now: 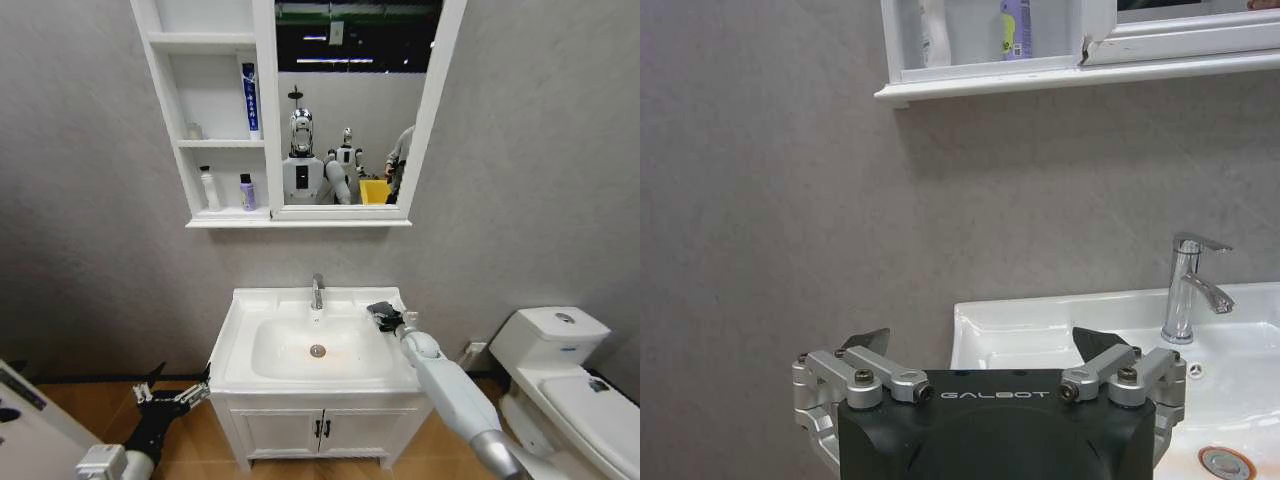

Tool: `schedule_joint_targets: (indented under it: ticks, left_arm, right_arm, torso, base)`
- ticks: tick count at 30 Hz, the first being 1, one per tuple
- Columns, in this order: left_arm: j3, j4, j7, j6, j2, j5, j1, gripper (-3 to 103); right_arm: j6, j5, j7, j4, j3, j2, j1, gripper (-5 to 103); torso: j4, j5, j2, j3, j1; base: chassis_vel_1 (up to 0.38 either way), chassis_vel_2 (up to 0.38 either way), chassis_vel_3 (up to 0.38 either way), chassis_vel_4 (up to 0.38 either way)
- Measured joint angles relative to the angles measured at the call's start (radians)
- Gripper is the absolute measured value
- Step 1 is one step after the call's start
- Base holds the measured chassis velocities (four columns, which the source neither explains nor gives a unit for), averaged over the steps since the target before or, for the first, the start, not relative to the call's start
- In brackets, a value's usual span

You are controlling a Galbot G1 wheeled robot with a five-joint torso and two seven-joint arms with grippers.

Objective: Move facial cleanser and shampoo from washbasin to cabinet, then wipe washbasin with towel.

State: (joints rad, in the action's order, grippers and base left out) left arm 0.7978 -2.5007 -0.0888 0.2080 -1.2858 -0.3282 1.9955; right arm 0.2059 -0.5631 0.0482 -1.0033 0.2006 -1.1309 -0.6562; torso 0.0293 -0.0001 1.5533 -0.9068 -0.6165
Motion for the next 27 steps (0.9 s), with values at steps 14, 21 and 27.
schedule_joint_targets:
  ticks: [14,21,27]
  left_arm:
    - [0.000,0.000,0.000,0.000,0.000,0.000,-0.001,100]
    - [0.000,0.001,0.000,0.000,0.000,0.000,-0.001,100]
    - [0.000,0.001,0.000,0.000,0.000,0.000,-0.001,100]
  right_arm:
    - [0.002,-0.003,-0.003,-0.030,0.001,0.009,-0.014,33]
    - [0.041,-0.041,0.038,-0.245,0.024,0.052,-0.089,12]
    - [0.103,-0.171,0.134,-0.444,-0.069,0.093,-0.175,4]
  torso:
    - [-0.0003,0.0003,0.000,0.000,0.000]
    - [-0.0003,-0.0002,0.000,0.000,0.000]
    - [-0.0005,-0.0001,0.000,0.000,0.000]
  base:
    - [0.000,0.000,0.000,0.000]
    - [0.000,0.000,0.000,0.000]
    - [0.000,0.000,0.000,0.000]
